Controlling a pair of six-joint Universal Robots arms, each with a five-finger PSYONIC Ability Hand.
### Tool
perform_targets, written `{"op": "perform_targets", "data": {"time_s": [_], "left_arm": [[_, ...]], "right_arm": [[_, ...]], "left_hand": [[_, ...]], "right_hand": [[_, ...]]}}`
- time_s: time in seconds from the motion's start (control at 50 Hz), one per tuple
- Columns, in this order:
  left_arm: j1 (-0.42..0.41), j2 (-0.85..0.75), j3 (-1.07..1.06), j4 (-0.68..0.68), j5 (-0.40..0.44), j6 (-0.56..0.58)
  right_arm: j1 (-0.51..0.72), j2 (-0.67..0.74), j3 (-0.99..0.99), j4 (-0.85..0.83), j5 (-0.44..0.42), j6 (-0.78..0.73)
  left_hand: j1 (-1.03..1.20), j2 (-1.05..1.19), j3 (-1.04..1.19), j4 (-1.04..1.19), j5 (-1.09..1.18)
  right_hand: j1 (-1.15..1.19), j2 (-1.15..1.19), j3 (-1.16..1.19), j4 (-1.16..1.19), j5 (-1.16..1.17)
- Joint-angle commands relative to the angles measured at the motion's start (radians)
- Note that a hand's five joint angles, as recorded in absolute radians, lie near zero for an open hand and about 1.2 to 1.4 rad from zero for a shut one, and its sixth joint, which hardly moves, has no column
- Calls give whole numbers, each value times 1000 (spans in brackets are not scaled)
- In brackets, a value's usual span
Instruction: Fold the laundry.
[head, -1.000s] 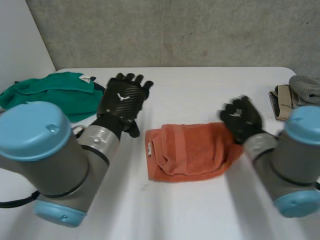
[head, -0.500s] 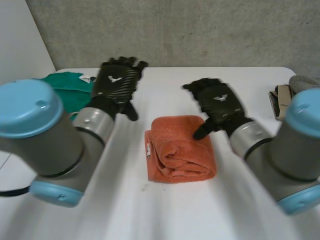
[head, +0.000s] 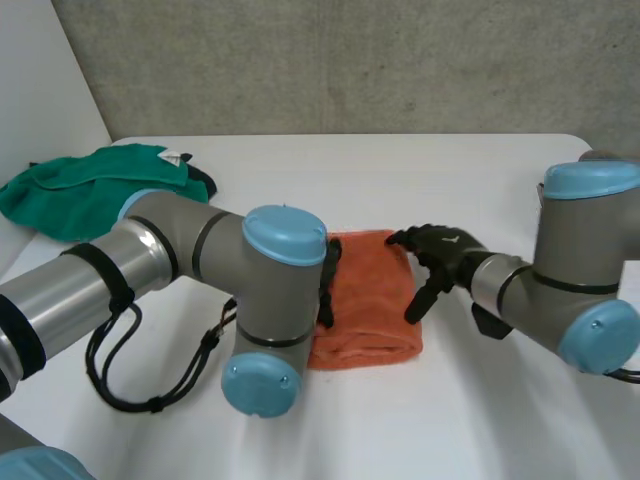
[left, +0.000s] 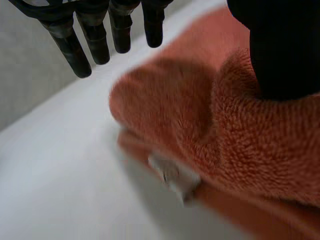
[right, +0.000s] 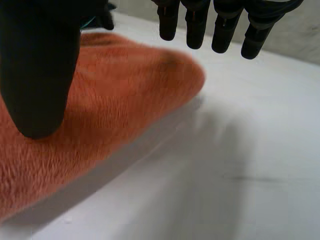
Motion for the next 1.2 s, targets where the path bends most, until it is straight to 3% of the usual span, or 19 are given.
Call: {"op": "perform_targets", "data": {"time_s": [0.02,0.24,0.36,0.44,0.54,0.6,0.7,0.78,1.14,1.2], "left_arm": [[-28,77,-139,-48,-27,18],[-25,123,-168,-50,-27,18],[-17,232,-167,-44,-13,14],[-14,330,-176,-21,30,11],[20,413,-223,-8,157,10],[66,461,-265,1,275,10],[124,492,-305,10,501,1],[146,493,-306,9,581,-4],[146,490,-309,35,584,-42],[144,490,-309,41,584,-42]], "right_arm": [[57,76,-48,18,0,-51],[65,78,-76,26,60,-199],[62,-65,-24,-5,103,-228],[85,-163,132,-132,120,-226],[143,-247,361,-325,114,-243],[188,-264,480,-445,109,-248],[229,-249,574,-591,107,-249],[235,-182,582,-674,106,-272],[231,-36,512,-787,120,-366],[229,-36,501,-794,117,-364]], "left_hand": [[31,17,13,19,-3],[43,29,24,31,9],[28,14,10,16,-6],[20,5,1,7,-15],[20,5,1,7,-15],[22,8,4,10,-12],[28,14,10,16,-6],[28,14,10,16,-6],[31,17,13,19,-3],[34,20,16,22,0]], "right_hand": [[-57,-39,-35,-37,-44],[-57,-39,-35,-37,-44],[-57,-39,-35,-37,-44],[-57,-39,-35,-37,-44],[-57,-39,-35,-37,-44],[-57,-39,-35,-37,-44],[-57,-39,-35,-37,-44],[-57,-39,-35,-37,-44],[-57,-39,-35,-37,-44],[38,56,60,58,51]]}}
